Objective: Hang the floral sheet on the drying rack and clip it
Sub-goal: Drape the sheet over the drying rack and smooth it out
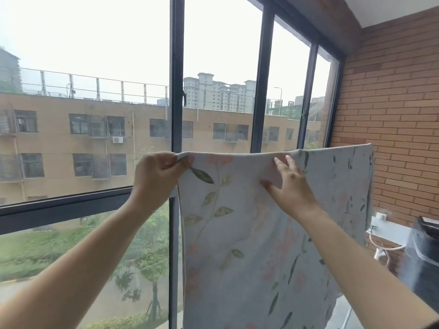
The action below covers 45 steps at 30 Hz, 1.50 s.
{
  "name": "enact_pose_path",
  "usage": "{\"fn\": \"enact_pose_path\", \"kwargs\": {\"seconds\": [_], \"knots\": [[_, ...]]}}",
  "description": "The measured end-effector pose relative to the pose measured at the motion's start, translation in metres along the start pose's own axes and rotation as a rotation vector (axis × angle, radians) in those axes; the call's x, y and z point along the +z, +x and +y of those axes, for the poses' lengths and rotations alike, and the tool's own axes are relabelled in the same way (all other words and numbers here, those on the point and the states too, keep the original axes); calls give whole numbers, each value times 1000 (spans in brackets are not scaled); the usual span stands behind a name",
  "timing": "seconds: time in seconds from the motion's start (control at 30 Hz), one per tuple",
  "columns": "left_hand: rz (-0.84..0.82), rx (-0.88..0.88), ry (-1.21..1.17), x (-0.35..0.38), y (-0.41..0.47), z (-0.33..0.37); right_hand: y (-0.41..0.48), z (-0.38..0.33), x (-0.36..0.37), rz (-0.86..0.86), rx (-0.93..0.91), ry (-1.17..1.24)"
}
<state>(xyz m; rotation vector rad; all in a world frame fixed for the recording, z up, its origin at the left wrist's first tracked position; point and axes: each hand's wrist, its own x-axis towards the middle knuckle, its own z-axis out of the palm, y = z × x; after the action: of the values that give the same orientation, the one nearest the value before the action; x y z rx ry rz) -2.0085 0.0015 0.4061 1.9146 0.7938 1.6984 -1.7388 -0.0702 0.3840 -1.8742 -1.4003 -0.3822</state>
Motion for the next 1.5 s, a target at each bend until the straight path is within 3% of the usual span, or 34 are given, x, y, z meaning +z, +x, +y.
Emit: {"fn": "enact_pose_path", "kwargs": {"seconds": [0.27,0.5,0.67,1.03,1.5], "knots": [[-214,-189,-93,28,-58,-58,-57,7,13,44,46,50],[-454,-506,-281,80,-141,-106,-138,37,30,-14,237,88],[-573,-536,-302,97,-183,-109,-189,60,36,-15,403,72],[-779,-596,-245,134,-284,-56,-309,95,-8,28,716,229],[-937,-702,-323,257,-417,95,-427,209,-137,167,877,349]]}}
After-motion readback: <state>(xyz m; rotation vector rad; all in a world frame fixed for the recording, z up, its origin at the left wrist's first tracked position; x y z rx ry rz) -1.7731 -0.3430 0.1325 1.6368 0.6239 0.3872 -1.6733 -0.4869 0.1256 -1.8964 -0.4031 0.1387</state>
